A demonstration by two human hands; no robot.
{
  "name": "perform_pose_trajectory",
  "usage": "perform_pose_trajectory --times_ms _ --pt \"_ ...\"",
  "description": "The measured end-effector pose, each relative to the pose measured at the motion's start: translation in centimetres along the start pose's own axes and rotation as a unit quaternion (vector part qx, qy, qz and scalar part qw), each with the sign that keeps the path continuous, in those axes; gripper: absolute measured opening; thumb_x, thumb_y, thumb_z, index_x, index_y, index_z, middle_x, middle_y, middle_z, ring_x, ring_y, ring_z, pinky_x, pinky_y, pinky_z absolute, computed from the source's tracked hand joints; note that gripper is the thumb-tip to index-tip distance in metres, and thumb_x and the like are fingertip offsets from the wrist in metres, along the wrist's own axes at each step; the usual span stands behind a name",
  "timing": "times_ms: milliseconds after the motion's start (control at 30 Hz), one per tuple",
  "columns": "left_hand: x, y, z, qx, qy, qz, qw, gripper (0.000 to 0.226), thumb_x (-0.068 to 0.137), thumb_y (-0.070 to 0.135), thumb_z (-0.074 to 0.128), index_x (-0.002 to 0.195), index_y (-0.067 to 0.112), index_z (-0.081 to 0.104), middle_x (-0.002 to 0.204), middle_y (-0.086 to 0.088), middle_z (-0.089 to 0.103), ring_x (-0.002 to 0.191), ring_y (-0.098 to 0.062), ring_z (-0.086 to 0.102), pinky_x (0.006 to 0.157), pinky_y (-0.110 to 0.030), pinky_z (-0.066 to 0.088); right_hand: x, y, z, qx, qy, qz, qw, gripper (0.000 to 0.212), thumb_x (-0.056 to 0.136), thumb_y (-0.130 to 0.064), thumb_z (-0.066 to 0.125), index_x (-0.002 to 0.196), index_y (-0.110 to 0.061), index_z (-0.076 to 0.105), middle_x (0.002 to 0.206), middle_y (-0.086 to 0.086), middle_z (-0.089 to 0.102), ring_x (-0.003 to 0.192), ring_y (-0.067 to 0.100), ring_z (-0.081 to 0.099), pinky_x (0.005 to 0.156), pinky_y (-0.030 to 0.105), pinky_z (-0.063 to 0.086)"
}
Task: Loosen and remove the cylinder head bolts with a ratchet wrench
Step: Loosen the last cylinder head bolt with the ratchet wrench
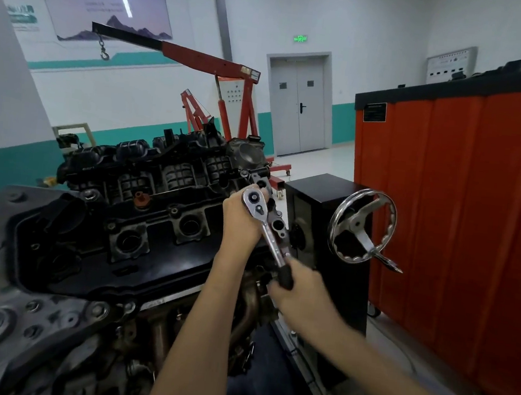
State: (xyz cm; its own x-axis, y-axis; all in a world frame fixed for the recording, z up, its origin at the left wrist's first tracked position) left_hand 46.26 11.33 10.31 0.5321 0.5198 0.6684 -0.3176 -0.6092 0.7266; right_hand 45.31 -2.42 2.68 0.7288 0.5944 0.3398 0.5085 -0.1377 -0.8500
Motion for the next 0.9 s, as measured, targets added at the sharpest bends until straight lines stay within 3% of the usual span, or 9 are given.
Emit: perform_pose_trajectory --times_ms 133,233,300,367,500,600,700,800,900 --pt "0.4 -0.2 -0.3 -0.005 -0.010 -0.030 0.999 0.056 0.090 0.003 0.056 0.052 0.030 0.026 0.046 0.010 0.026 0.057 -0.009 0.020 0.059 -0.031 0.022 -0.3 -0.8 3.1 0.062 0.002 -0.007 0.998 0.008 0.080 -0.007 0.054 0.075 -0.009 0.048 0.061 0.004 0.048 0.046 0.008 0.040 0.042 0.017 0.033" --pt "0.6 -0.2 -0.9 0.014 -0.055 -0.027 0.998 0.060 0.091 0.008 0.058 0.043 0.031 0.031 0.045 0.010 0.026 0.053 -0.008 0.021 0.056 -0.030 0.022 1.0 -0.5 -0.1 -0.047 -0.036 -0.029 0.998 0.012 0.079 -0.007 0.056 0.072 -0.015 0.049 0.064 0.003 0.052 0.051 0.011 0.047 0.046 0.022 0.039" --pt "0.6 -0.1 -1.0 0.028 -0.081 -0.015 0.996 0.060 0.092 0.007 0.058 0.041 0.031 0.035 0.043 0.011 0.031 0.049 -0.005 0.026 0.053 -0.022 0.025 2.5 -0.5 -3.4 -0.127 -0.096 -0.044 0.986 0.019 0.082 -0.006 0.058 0.075 -0.022 0.051 0.066 -0.003 0.053 0.046 0.001 0.049 0.042 0.016 0.039" --pt "0.8 -0.1 -0.9 0.050 -0.110 -0.002 0.993 0.060 0.088 -0.003 0.055 0.040 0.033 0.046 0.042 0.013 0.040 0.046 -0.002 0.033 0.051 -0.015 0.027 4.8 -1.2 -7.0 -0.266 -0.118 -0.079 0.953 0.012 0.087 -0.011 0.058 0.087 -0.022 0.054 0.069 -0.006 0.054 0.048 0.000 0.052 0.040 0.008 0.035" --pt "0.8 0.0 -1.1 0.038 -0.097 0.006 0.995 0.059 0.083 -0.010 0.049 0.046 0.036 0.054 0.046 0.016 0.049 0.051 0.001 0.040 0.056 -0.016 0.032 7.6 -3.2 -10.0 -0.439 -0.055 -0.158 0.882 0.010 0.089 -0.022 0.056 0.098 -0.017 0.053 0.069 -0.006 0.049 0.057 0.008 0.047 0.052 0.018 0.032" --pt "0.6 -0.8 -1.0 -0.015 -0.033 -0.020 0.999 0.053 0.088 -0.005 0.055 0.049 0.031 0.057 0.053 0.014 0.057 0.070 -0.014 0.051 0.066 -0.030 0.040 5.1 -1.4 -7.7 -0.337 -0.037 -0.110 0.934 0.014 0.088 -0.021 0.058 0.082 -0.024 0.046 0.072 -0.001 0.051 0.057 0.010 0.051 0.048 0.018 0.034" --pt "0.4 -0.8 -0.5 -0.011 -0.017 -0.012 1.000 0.055 0.090 0.005 0.060 0.048 0.037 0.044 0.050 0.014 0.045 0.062 -0.010 0.042 0.060 -0.027 0.036 1.4 0.4 -3.1 -0.095 -0.030 -0.026 0.995 0.012 0.085 -0.011 0.061 0.080 -0.017 0.051 0.068 0.005 0.056 0.053 0.012 0.051 0.047 0.026 0.043" --pt "0.6 -0.5 0.0 0.002 -0.026 -0.018 0.999 0.058 0.089 0.007 0.059 0.043 0.032 0.034 0.046 0.009 0.028 0.056 -0.008 0.022 0.056 -0.029 0.024 -0.6 0.2 1.9 0.052 0.031 0.011 0.998 0.007 0.082 -0.010 0.059 0.082 -0.008 0.052 0.064 0.009 0.052 0.048 0.008 0.043 0.047 0.026 0.039" --pt "0.8 -0.2 -0.1 0.033 -0.025 -0.043 0.998 0.059 0.090 0.005 0.057 0.047 0.029 0.026 0.048 0.006 0.022 0.061 -0.014 0.020 0.061 -0.032 0.022 -1.1 -0.8 4.7 0.117 0.031 0.019 0.992 0.006 0.081 -0.010 0.055 0.080 -0.009 0.050 0.062 0.004 0.048 0.047 0.006 0.039 0.044 0.019 0.035"
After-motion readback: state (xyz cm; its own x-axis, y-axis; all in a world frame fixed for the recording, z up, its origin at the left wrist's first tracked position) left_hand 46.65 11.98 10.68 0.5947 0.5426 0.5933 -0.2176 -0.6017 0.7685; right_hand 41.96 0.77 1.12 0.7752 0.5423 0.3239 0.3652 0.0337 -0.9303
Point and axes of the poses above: each hand's wrist, its own x-axis towards the middle knuckle, its own z-axis out of the palm, y = z × x, the point moved 4 cm from there along x, towards the middle knuckle
